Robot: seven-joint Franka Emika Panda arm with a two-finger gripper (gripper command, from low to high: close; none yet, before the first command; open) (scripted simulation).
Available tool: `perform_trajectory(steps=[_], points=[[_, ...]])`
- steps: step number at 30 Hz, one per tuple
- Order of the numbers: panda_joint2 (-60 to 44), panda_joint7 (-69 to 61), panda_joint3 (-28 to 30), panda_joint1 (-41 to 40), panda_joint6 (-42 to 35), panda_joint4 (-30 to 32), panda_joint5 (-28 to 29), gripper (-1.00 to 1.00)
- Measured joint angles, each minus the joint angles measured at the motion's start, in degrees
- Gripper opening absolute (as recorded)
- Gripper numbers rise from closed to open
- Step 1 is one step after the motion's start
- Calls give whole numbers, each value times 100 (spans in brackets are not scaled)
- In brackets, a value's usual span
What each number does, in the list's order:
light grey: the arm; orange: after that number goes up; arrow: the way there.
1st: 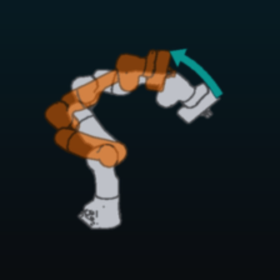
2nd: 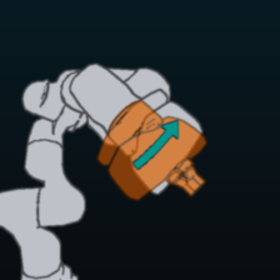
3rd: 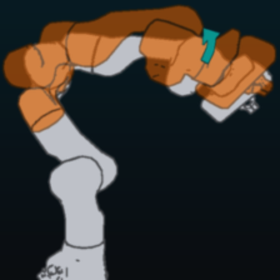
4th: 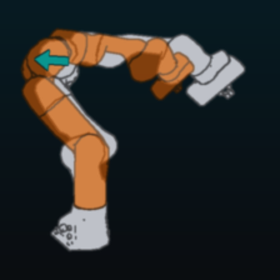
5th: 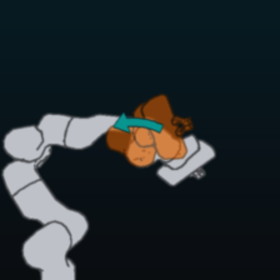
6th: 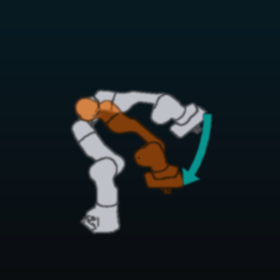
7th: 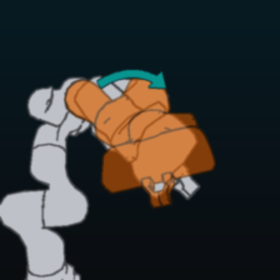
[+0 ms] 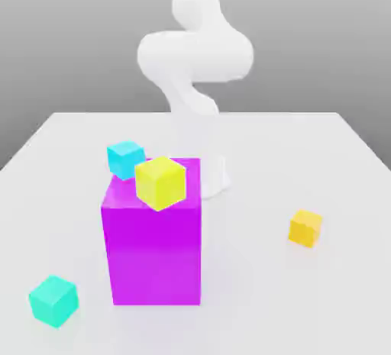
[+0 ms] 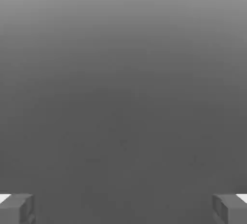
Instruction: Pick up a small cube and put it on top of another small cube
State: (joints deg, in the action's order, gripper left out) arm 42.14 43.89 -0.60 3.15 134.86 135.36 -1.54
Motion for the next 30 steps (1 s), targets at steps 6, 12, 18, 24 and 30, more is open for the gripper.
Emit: perform_trajectory(steps=[6, 12, 18, 24, 30], points=[[-924, -457, -259, 793, 762, 888, -347, 0], [-1812, -839, -643, 1555, 1498, 1747, -612, 0], [-2696, -1131, -1135, 2259, 2243, 2607, -768, 0], [-3571, -1197, -1682, 2784, 2978, 3433, -623, 0], [-4119, -1577, -1726, 2933, 3147, 3361, -1035, 0]])
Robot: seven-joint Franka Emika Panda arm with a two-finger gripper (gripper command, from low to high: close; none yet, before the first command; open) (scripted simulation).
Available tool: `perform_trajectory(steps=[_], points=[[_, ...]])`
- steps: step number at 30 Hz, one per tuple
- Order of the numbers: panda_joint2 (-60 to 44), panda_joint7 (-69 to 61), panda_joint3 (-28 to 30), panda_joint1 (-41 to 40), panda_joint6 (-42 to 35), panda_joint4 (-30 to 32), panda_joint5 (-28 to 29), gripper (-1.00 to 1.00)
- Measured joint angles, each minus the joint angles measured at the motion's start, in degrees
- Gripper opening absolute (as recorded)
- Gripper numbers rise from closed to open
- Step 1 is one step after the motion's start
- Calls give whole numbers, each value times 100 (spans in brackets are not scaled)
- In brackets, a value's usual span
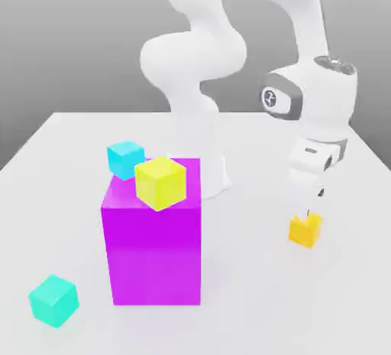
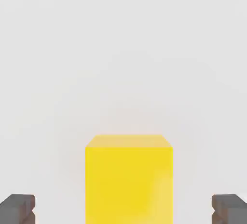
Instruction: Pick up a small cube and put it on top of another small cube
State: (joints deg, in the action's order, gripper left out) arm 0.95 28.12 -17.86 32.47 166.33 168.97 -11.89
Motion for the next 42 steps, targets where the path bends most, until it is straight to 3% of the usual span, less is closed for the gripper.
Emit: perform_trajectory(steps=[6, 13, 24, 25, 32, 42], points=[[-459, -221, -5, -10, 191, -141, -228, 0], [-919, -106, 170, 83, 567, -206, -21, 0], [-1440, 322, 1474, 1370, 1403, -154, 450, 0], [-1469, 333, 1586, 1498, 1466, -147, 447, -100], [-1471, 357, 1593, 1500, 1466, -146, 475, -100], [-1050, -145, 495, 437, 717, -216, -88, -100]])
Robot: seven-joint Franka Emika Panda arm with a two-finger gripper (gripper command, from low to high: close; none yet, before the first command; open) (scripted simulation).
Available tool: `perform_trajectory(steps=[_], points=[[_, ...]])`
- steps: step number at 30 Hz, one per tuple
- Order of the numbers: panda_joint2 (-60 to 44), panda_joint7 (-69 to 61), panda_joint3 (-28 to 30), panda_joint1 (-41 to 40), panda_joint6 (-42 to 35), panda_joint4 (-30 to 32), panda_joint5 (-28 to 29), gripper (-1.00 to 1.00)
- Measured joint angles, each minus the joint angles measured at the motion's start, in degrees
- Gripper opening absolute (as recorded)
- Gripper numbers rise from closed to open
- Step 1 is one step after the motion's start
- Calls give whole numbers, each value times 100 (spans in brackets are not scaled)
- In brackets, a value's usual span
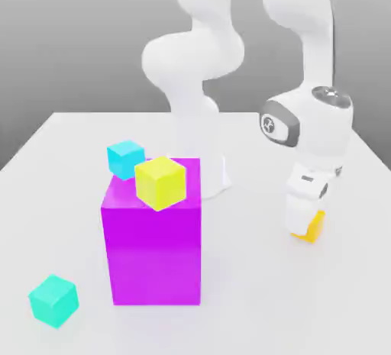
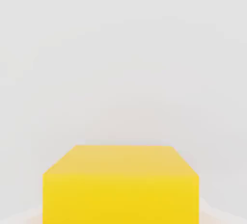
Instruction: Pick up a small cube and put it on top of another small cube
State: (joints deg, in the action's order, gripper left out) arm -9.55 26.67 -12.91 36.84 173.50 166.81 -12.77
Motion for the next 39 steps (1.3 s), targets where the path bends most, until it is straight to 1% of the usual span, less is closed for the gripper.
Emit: perform_trajectory(steps=[5, 10, 15, 20, 23, 30, 39], points=[[294, -159, -200, -142, -319, 14, -226, -100], [634, -114, -231, -150, -558, 82, -203, -100], [1013, 131, -247, -185, -708, 205, 74, -100], [1422, 539, -282, -303, -783, 375, 572, -100], [1769, 35, 17, -529, -1310, 158, 727, -100], [2625, -1635, 1015, -1230, -2921, -613, 1155, -100], [3716, -3728, 2310, -2188, -5016, -1631, 1850, -100]])
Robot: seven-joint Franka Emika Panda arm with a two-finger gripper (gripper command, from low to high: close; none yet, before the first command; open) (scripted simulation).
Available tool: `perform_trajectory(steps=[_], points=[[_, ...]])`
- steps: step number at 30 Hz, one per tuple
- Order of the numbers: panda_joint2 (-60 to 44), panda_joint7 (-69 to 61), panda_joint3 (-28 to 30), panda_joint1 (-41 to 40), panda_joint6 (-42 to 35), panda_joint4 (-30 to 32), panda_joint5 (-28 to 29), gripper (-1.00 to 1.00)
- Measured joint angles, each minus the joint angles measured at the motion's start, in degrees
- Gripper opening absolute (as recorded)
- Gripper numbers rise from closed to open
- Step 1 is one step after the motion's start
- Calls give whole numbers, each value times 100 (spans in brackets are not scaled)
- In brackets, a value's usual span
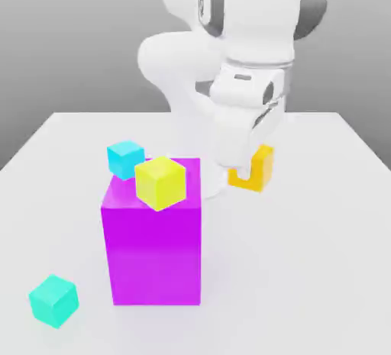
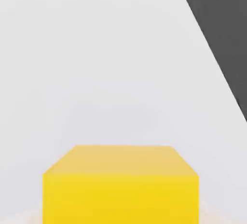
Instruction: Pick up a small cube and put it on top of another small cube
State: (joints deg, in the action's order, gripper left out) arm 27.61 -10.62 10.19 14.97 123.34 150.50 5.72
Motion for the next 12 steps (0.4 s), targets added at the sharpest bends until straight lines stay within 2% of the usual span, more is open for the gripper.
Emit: perform_trajectory(steps=[4, 8, 9, 12], points=[[440, -838, 521, -396, -799, -377, 316, -100], [208, -1003, 722, -486, -130, 61, 423, -100], [159, -1012, 742, -493, 2, 144, 432, 100], [159, -1012, 742, -493, 2, 144, 432, 100]])
